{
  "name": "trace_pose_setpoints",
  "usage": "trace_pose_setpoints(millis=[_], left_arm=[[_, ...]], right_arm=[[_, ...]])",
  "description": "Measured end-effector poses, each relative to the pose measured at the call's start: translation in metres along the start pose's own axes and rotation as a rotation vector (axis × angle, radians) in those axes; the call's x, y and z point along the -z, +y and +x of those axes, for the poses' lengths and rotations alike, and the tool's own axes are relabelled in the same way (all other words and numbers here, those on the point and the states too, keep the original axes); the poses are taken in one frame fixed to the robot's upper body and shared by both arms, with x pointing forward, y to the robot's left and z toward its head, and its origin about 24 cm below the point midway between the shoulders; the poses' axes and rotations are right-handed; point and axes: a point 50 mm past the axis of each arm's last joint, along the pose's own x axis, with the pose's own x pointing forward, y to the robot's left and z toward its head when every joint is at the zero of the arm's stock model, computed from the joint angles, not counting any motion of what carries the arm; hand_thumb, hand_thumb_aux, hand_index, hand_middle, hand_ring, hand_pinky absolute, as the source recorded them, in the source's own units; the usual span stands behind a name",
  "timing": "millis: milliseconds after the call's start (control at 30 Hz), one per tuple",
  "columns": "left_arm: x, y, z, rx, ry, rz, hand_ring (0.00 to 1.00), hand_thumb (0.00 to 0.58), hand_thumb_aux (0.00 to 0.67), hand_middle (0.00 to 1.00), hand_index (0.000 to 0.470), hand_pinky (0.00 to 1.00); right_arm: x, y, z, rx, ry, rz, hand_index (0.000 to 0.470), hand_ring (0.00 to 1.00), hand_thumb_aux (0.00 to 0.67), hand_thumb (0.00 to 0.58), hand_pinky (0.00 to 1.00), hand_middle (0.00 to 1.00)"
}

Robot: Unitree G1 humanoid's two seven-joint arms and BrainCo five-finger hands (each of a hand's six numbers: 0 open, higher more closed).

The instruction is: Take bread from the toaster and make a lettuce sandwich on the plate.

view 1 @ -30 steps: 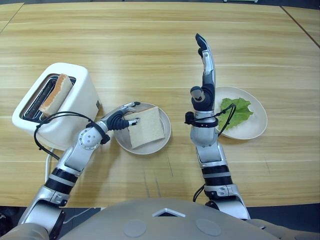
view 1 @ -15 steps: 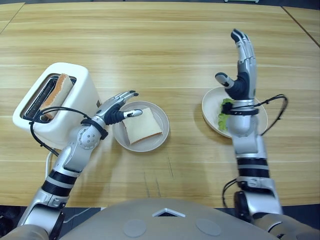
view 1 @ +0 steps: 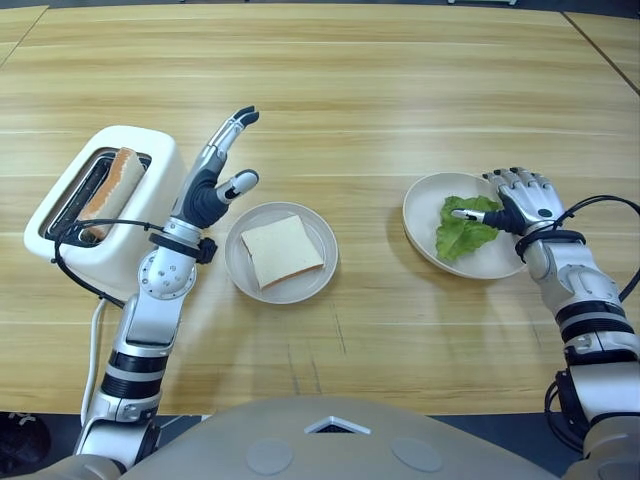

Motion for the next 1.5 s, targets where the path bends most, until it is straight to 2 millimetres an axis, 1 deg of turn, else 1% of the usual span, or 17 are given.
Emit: trace_pose_setpoints(millis=[100,233,267,300,367,400,433,467,500,533,800,933,1033,1167,1367,1467,1500], left_arm=[[0.002,-0.001,0.000,0.004,0.004,0.003,0.00,0.000,0.000,0.00,0.000,0.00],[0.002,0.000,-0.001,0.002,0.002,0.005,0.00,0.000,0.000,0.00,0.000,0.00],[0.003,0.000,-0.001,0.001,0.003,0.005,0.00,0.000,0.000,0.00,0.000,0.00],[0.003,0.000,-0.001,0.000,0.004,0.005,0.00,0.000,0.000,0.00,0.000,0.00],[0.004,0.000,-0.001,0.000,0.007,0.006,0.00,0.000,0.000,0.00,0.000,0.00],[0.004,0.000,-0.001,0.000,0.008,0.006,0.00,0.000,0.000,0.00,0.000,0.00],[0.004,0.000,-0.001,0.001,0.008,0.006,0.00,0.000,0.000,0.00,0.000,0.00],[0.004,0.000,-0.001,0.001,0.007,0.006,0.00,0.000,0.000,0.00,0.000,0.00],[0.004,0.000,-0.001,0.002,0.007,0.006,0.00,0.000,0.000,0.00,0.000,0.00],[0.005,0.000,-0.001,0.002,0.007,0.006,0.00,0.000,0.000,0.00,0.000,0.00],[0.008,-0.001,-0.002,0.009,0.016,0.008,0.00,0.000,0.000,0.00,0.000,0.00],[0.009,-0.001,-0.002,0.010,0.014,0.009,0.00,0.000,0.000,0.00,0.000,0.00],[0.009,-0.001,-0.002,0.011,0.014,0.010,0.00,0.000,0.000,0.00,0.000,0.00],[0.009,0.002,-0.001,0.001,0.012,0.012,0.00,0.000,0.000,0.00,0.000,0.00],[0.005,0.006,0.000,-0.022,-0.005,0.009,0.00,0.000,0.000,0.00,0.000,0.00],[0.000,0.012,0.001,-0.055,-0.024,0.016,0.00,0.000,0.000,0.00,0.000,0.00],[0.001,0.014,0.002,-0.072,-0.024,0.016,0.00,0.000,0.000,0.00,0.000,0.00]], right_arm=[[-0.002,0.007,-0.001,-0.045,-0.018,-0.009,0.000,0.00,0.000,0.000,0.00,0.00],[-0.004,0.010,-0.002,-0.075,-0.044,-0.007,0.044,0.00,0.063,0.104,0.00,0.00],[-0.004,0.010,-0.002,-0.075,-0.047,-0.008,0.046,0.00,0.066,0.108,0.00,0.00],[-0.004,0.009,-0.002,-0.076,-0.049,-0.009,0.065,0.00,0.092,0.148,0.00,0.00],[-0.004,0.010,-0.002,-0.079,-0.052,-0.008,0.122,0.00,0.173,0.261,0.00,0.00],[-0.005,0.010,-0.002,-0.081,-0.054,-0.008,0.199,0.00,0.284,0.387,0.00,0.00],[-0.005,0.011,-0.002,-0.082,-0.056,-0.006,0.245,0.00,0.349,0.447,0.00,0.00],[-0.006,0.009,-0.001,-0.074,-0.057,0.001,0.323,0.00,0.460,0.523,0.00,0.00],[-0.006,0.007,0.000,-0.066,-0.058,0.001,0.413,0.00,0.589,0.571,0.00,0.00],[-0.006,0.007,0.000,-0.066,-0.057,0.000,0.470,0.00,0.670,0.580,0.00,0.00],[-0.005,0.008,0.000,-0.050,-0.071,0.031,0.470,0.00,0.670,0.580,0.00,0.00],[-0.010,0.003,0.000,-0.004,-0.113,0.077,0.470,0.00,0.670,0.580,0.00,0.00],[-0.019,-0.009,0.002,0.055,-0.167,0.117,0.470,0.00,0.670,0.580,0.00,0.00],[-0.046,-0.046,-0.001,0.175,-0.343,0.204,0.470,0.00,0.670,0.580,0.00,0.00],[-0.091,-0.081,-0.014,0.226,-0.591,0.221,0.470,0.00,0.670,0.580,0.00,0.00],[-0.130,-0.085,-0.018,0.211,-0.738,0.268,0.470,0.00,0.670,0.580,0.00,0.00],[-0.155,-0.084,-0.020,0.195,-0.817,0.294,0.470,0.00,0.670,0.580,0.00,0.00]])
